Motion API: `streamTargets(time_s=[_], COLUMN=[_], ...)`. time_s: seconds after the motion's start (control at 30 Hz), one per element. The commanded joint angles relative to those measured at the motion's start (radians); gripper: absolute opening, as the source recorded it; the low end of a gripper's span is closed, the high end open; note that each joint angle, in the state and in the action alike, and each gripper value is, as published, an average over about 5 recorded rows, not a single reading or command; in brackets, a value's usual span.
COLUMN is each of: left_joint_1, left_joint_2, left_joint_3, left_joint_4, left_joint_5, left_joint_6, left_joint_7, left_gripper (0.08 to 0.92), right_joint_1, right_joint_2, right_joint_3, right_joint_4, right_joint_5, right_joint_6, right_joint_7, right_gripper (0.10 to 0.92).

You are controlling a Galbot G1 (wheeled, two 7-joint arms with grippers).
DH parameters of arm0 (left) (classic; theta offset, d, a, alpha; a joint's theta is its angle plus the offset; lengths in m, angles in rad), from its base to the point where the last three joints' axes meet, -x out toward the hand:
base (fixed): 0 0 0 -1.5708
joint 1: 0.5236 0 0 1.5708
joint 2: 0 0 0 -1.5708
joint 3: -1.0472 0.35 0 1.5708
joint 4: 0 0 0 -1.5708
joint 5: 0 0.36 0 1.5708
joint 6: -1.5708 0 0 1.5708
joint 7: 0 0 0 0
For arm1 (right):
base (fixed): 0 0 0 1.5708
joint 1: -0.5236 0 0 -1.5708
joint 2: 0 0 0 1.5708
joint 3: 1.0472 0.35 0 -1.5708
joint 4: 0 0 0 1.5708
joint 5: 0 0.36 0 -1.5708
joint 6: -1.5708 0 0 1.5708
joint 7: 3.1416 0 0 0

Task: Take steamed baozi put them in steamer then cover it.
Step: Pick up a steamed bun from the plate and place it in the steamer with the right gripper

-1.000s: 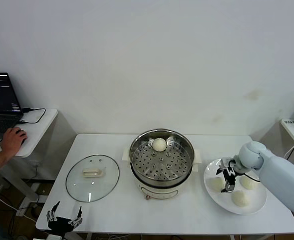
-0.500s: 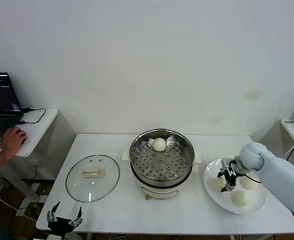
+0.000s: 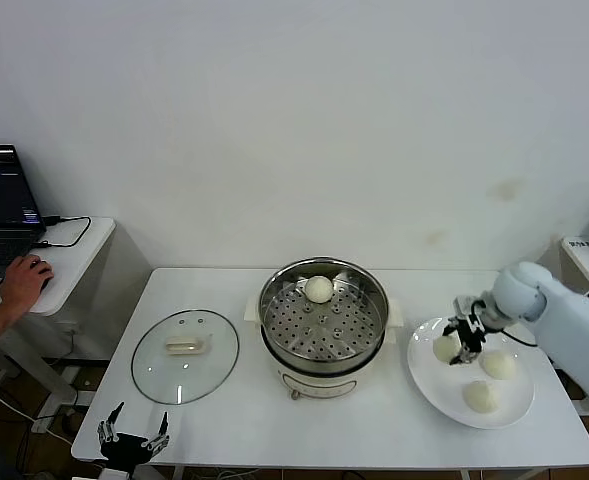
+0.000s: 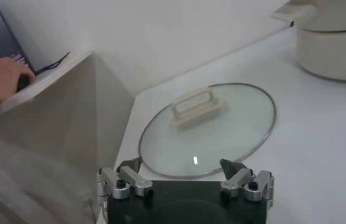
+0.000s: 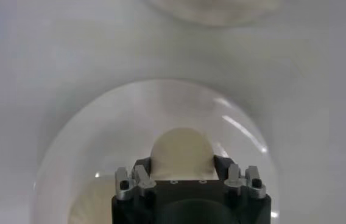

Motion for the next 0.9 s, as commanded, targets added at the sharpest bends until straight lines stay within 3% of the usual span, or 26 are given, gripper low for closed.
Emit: streamTargets(time_s=[0.03,0.47,0.9], left_joint_1=[0.000,0.001,-0.008], left_joint_2=[0.000,0.016,-0.005], left_joint_3=[0.001,-0.015,-0.021], left_joint_4=[-0.002,-0.024,-0.046], left_joint_5=[0.003,-0.013,-0.027], left_joint_6=[0.000,-0.002,0.003], left_joint_7=[-0.001,-0.012,-0.007], left_gripper=[0.823,0.823,0.823], right_joint_1=[0.307,0.587,0.522], right_joint_2=[-0.001,0.244,0.549], right_joint_3=[-0.192,-0.406,-0.451], right_joint_4=[0.040,0.032,-0.148], right_joint_5=[0.142,0.378,0.409], right_joint_6=[-0.024,-0.126,-0.159], right_joint_7=[-0.032,-0.049,-0.025], right_gripper=[0.636,0.644,0.645])
